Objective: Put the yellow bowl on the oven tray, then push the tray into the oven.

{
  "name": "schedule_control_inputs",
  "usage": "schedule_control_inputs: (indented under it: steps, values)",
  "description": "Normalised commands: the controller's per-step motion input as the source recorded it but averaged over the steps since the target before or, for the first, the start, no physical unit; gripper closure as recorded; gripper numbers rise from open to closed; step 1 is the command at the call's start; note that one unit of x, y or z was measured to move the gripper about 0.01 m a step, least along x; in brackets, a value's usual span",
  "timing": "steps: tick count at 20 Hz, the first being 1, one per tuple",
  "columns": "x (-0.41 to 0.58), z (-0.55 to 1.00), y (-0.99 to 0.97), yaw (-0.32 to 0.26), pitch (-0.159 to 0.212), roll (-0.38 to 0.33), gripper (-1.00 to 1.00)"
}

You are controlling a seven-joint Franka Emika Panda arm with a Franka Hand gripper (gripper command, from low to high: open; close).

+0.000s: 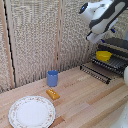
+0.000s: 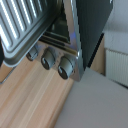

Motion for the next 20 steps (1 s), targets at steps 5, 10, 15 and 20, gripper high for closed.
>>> schedule_control_inputs:
  steps: [5,10,15,20]
  values:
    - [0.009,-0.46,0.00,0.232,0.185,-0.229,-1.00]
    - [0.152,-0.47,0.04,0.185,0.180,-0.234,-1.00]
    - [0.198,-0.49,0.27,0.161,0.121,-0.223,-1.00]
    - [0.015,-0.36,0.16,0.142,0.037,-0.147,-1.00]
